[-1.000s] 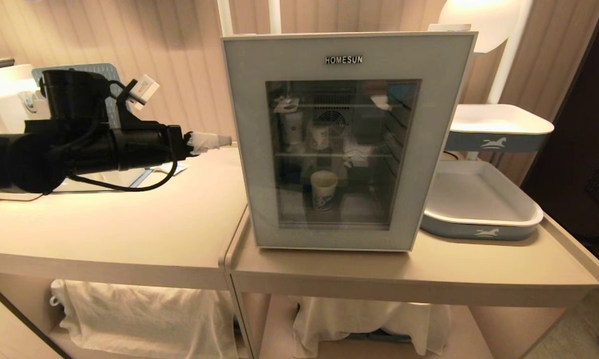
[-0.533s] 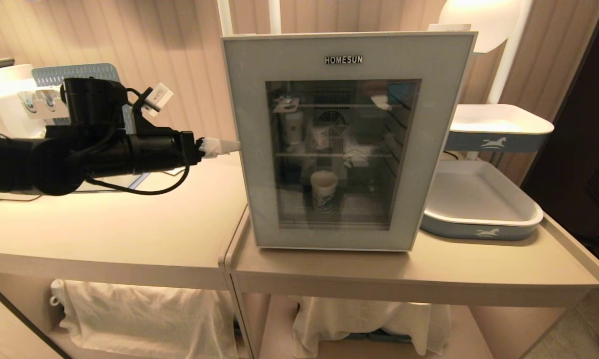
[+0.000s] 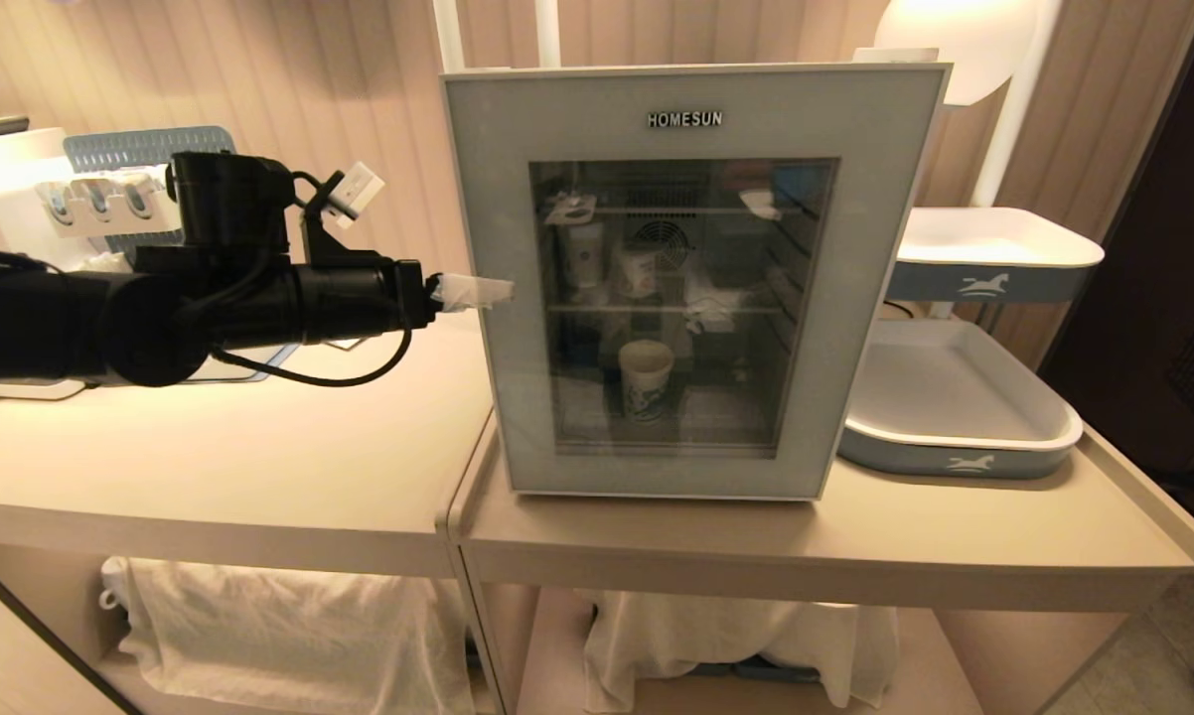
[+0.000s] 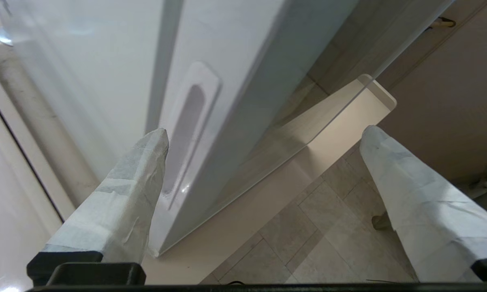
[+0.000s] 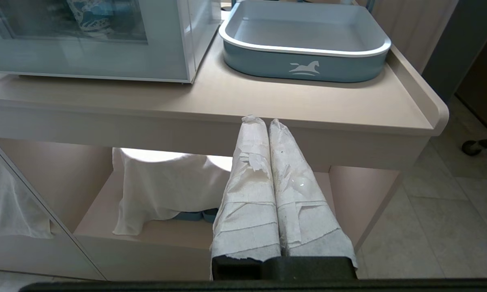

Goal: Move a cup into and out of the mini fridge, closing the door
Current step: Open the freezer door

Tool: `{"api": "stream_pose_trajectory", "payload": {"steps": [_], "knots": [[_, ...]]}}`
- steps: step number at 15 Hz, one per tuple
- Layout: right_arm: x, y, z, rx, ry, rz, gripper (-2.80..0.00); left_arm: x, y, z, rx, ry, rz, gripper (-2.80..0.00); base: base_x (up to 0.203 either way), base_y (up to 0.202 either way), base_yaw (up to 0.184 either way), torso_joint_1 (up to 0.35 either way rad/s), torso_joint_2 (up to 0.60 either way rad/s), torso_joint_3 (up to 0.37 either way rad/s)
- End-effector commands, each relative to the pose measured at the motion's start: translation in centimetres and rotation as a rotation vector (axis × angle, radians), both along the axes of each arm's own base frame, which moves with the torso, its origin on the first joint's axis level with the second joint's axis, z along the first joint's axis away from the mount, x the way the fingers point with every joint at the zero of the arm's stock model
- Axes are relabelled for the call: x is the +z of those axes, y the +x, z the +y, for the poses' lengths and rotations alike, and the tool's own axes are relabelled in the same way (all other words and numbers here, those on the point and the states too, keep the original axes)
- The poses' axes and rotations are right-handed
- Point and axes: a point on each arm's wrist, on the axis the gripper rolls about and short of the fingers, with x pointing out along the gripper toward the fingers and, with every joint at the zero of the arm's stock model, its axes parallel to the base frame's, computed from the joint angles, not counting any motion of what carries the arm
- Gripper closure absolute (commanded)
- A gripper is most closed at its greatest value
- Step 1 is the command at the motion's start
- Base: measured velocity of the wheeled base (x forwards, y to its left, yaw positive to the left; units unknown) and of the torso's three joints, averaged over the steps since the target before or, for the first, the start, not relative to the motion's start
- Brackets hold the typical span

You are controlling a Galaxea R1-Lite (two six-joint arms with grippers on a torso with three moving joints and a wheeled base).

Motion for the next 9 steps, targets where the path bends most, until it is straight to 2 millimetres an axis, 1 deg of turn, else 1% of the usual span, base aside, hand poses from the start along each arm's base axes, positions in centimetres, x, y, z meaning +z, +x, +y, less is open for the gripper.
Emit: {"api": "stream_pose_trajectory", "payload": {"steps": [1,3,5,9], "knots": [[0.01,0.0,0.0,0.001,-0.001,-0.001,0.0,0.17,0.01,-0.67,-0.02,-0.003,-0.007,-2.8,0.0,0.0,0.0,0.0,0.0,0.0],[0.01,0.01,0.0,0.001,-0.001,0.001,0.0,-0.11,0.25,-0.94,-0.023,-0.001,-0.001,-2.8,0.0,0.0,0.0,0.0,0.0,0.0],[0.0,0.0,0.0,0.001,-0.001,0.0,0.0,0.0,-0.26,-1.45,-0.036,-0.001,0.001,-2.8,0.0,0.0,0.0,0.0,0.0,0.0],[0.01,0.01,0.0,0.001,-0.001,0.001,0.0,-0.09,-0.1,-1.63,-0.039,-0.001,0.001,-2.8,0.0,0.0,0.0,0.0,0.0,0.0]]}}
